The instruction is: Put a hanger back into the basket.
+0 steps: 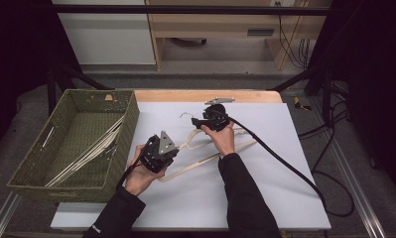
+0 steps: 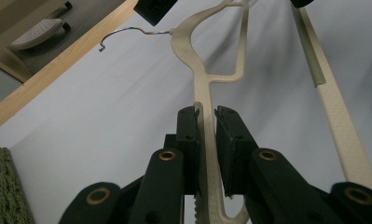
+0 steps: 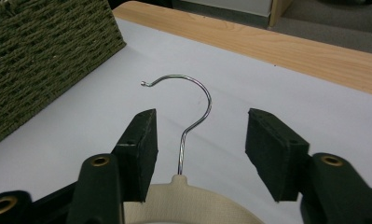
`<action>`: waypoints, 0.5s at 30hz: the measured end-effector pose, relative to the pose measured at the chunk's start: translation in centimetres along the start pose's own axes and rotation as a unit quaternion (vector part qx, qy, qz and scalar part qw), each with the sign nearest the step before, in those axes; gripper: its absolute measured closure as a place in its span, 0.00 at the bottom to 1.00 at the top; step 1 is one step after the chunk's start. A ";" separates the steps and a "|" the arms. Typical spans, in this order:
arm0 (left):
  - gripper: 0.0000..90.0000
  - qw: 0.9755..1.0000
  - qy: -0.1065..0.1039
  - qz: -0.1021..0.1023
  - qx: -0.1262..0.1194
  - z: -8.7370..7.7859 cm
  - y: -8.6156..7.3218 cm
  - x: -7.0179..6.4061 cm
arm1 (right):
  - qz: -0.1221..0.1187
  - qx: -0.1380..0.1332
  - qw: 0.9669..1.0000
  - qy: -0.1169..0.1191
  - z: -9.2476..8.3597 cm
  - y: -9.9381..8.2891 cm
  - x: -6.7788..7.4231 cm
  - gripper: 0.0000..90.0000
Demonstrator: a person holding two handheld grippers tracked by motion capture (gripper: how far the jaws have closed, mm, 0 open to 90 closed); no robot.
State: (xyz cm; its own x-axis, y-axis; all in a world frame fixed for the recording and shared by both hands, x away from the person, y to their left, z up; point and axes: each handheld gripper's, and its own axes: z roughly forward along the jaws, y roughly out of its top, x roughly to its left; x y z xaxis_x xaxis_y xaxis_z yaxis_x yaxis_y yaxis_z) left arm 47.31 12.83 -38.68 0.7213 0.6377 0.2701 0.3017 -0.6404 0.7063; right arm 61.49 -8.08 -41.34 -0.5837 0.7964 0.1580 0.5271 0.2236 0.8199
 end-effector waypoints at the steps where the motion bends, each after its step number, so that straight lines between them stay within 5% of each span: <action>1: 0.89 1.000 0.001 -0.006 -0.006 0.1 0.0 -0.1 | 0.002 0.006 1.000 0.000 0.3 0.0 0.0 0.53; 15: 0.89 1.000 0.004 0.002 -0.005 0.0 -0.1 -0.4 | 0.004 0.049 0.999 0.011 2.0 -0.6 0.1 0.74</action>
State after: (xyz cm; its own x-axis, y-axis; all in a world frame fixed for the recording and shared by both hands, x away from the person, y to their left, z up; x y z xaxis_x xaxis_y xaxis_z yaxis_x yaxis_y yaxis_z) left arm 47.05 12.63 -38.83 0.7177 0.6386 0.2775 0.2934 -0.6389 0.7112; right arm 62.36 -7.00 -42.94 -0.5930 0.7855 0.1772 0.5891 0.2732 0.7605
